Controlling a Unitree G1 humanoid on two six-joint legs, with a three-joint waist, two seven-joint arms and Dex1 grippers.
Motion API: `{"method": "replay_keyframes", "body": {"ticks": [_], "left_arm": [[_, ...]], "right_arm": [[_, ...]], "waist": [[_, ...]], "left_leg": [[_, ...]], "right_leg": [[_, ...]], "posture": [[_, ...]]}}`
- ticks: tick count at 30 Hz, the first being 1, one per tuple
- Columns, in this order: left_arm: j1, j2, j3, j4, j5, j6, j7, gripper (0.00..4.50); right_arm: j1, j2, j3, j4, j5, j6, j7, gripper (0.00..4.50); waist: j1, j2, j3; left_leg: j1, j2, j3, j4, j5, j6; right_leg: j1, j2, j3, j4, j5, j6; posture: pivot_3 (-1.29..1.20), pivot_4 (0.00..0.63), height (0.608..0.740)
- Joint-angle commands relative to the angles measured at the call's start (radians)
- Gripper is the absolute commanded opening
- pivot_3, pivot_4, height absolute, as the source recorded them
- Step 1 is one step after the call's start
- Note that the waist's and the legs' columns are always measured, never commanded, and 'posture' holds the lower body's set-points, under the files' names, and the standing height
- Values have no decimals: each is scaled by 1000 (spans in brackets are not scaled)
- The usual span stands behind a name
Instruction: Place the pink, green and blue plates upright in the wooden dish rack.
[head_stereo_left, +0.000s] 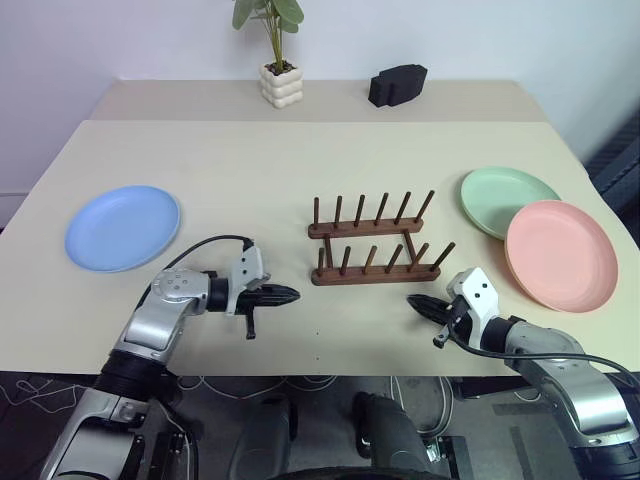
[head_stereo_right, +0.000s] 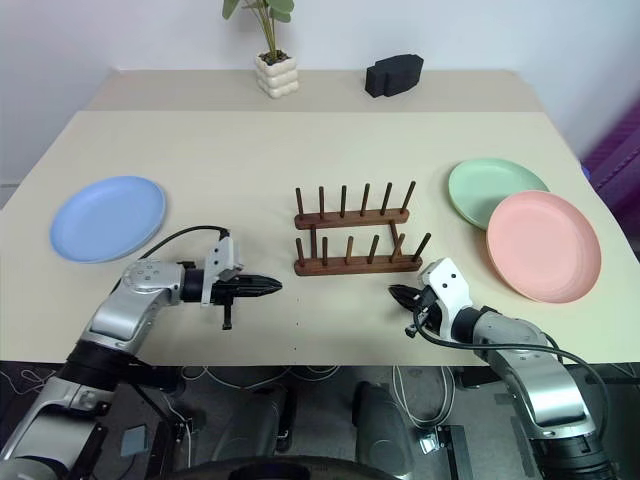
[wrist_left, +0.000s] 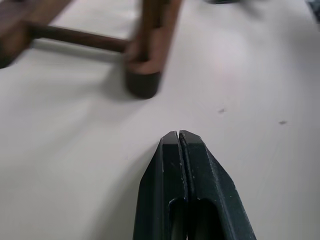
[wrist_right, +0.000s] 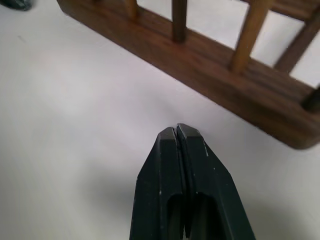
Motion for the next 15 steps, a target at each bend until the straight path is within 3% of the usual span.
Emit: {"method": "replay_keyframes", "body": {"ticks": [1,8,15], "left_arm": [[-6,-35,-58,-40,23,-7,21,37],[-52,-119,-57,49,83,-86,146,37],[-67,-128,-33,117,106,-143,218,37]], "right_arm": [[-16,-10,-19,5,-11,-6,-7,0],[-59,-3,-19,65,-61,-25,-48,0],[-133,22,5,151,-97,-67,-63,0]], "waist": [[0,0,0],[0,0,0],[-1,0,0]], "left_leg": [[0,0,0,0,0,0],[0,-2,2,1,0,0],[1,-2,2,0,0,0]], "right_leg": [[0,0,0,0,0,0],[1,0,0,0,0,0],[1,1,0,1,0,0]], "posture": [[0,150,739],[0,150,739],[0,150,739]]}}
